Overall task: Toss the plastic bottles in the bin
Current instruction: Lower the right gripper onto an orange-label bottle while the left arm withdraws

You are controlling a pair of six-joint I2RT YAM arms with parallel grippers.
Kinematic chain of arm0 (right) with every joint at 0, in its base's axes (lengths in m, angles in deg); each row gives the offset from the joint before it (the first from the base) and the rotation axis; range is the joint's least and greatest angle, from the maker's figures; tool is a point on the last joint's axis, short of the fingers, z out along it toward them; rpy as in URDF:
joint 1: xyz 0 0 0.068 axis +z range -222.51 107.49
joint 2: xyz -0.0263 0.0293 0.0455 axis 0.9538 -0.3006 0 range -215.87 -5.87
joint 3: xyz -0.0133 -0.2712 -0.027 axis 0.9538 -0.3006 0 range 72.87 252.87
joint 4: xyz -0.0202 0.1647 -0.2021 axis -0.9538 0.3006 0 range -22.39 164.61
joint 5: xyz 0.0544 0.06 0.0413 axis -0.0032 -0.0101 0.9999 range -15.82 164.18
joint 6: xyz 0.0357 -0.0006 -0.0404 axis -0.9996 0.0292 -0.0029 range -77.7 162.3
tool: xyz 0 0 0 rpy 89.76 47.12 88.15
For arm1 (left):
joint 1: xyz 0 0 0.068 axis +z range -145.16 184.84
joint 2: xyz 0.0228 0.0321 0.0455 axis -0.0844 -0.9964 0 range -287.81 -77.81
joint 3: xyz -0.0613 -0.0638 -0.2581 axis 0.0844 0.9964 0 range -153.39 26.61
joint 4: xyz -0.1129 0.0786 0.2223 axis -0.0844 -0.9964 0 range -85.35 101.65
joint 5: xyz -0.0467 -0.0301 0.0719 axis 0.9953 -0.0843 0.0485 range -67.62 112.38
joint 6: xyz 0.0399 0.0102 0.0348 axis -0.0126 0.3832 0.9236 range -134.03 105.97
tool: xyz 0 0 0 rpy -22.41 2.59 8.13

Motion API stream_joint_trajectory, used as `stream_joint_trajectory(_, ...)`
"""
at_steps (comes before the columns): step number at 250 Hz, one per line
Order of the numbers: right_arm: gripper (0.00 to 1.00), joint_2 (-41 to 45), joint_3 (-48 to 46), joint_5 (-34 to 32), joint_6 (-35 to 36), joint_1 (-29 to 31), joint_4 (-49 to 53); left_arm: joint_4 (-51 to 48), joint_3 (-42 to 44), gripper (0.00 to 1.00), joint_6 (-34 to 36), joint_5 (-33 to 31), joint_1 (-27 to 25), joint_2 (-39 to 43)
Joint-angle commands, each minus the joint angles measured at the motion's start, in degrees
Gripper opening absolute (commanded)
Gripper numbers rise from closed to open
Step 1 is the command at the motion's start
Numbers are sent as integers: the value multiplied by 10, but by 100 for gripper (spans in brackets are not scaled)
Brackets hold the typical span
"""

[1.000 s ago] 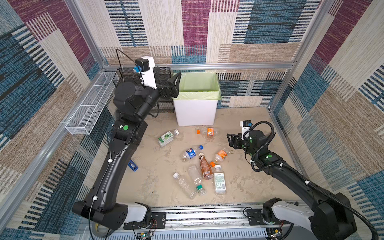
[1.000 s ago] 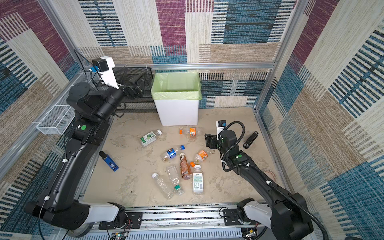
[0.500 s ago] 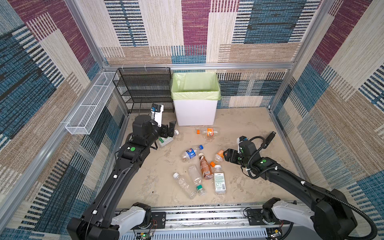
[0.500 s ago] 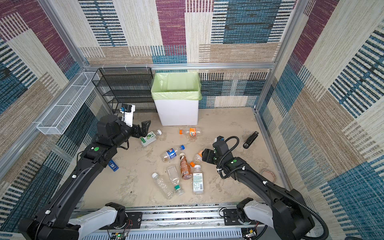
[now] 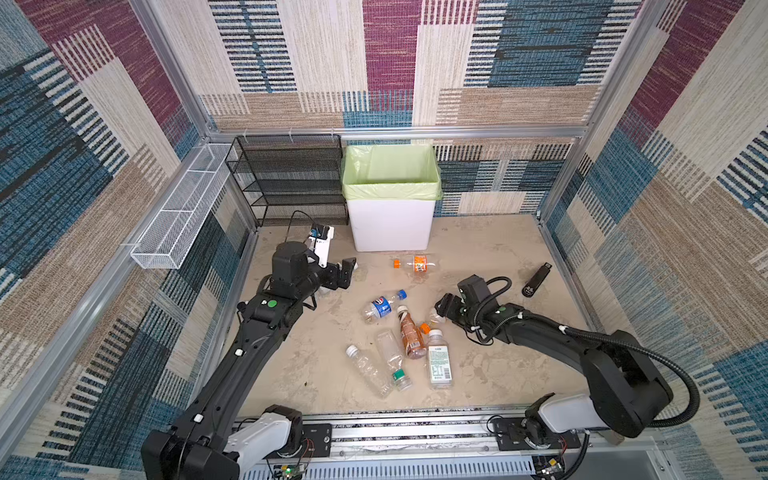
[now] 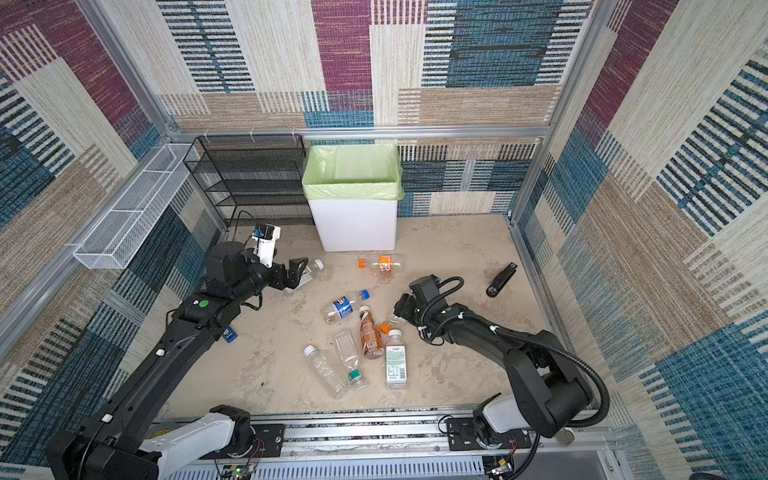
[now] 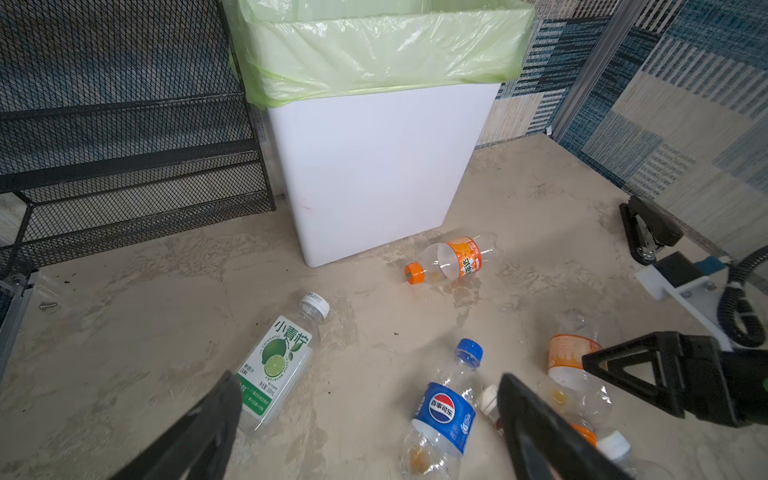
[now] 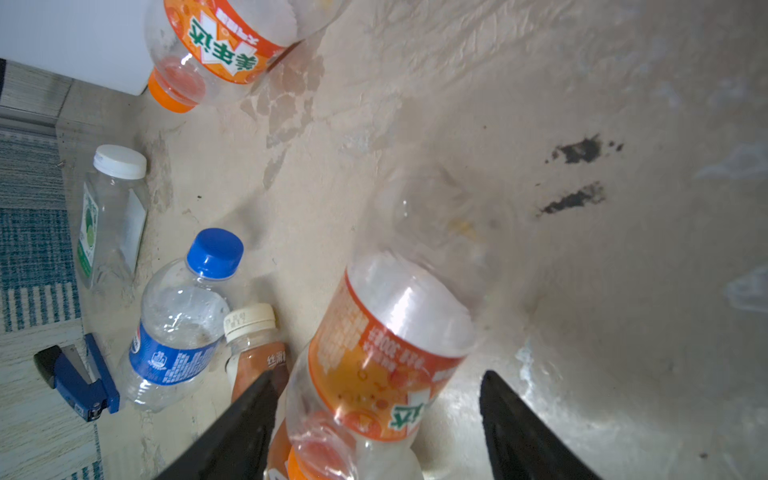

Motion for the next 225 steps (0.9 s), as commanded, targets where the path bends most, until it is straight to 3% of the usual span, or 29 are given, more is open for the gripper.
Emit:
stream_joint_trajectory(1, 75, -30, 19, -13, -4, 0, -25, 18, 3, 96, -6, 10, 2, 1)
stream_joint_trajectory(112, 53, -55, 27, -42, -12, -1, -53, 20, 5, 95, -19, 26, 4, -5)
stream_joint_trajectory(225, 47, 25, 46, -81, 70, -29, -83, 22, 10, 94, -22, 25, 4, -12)
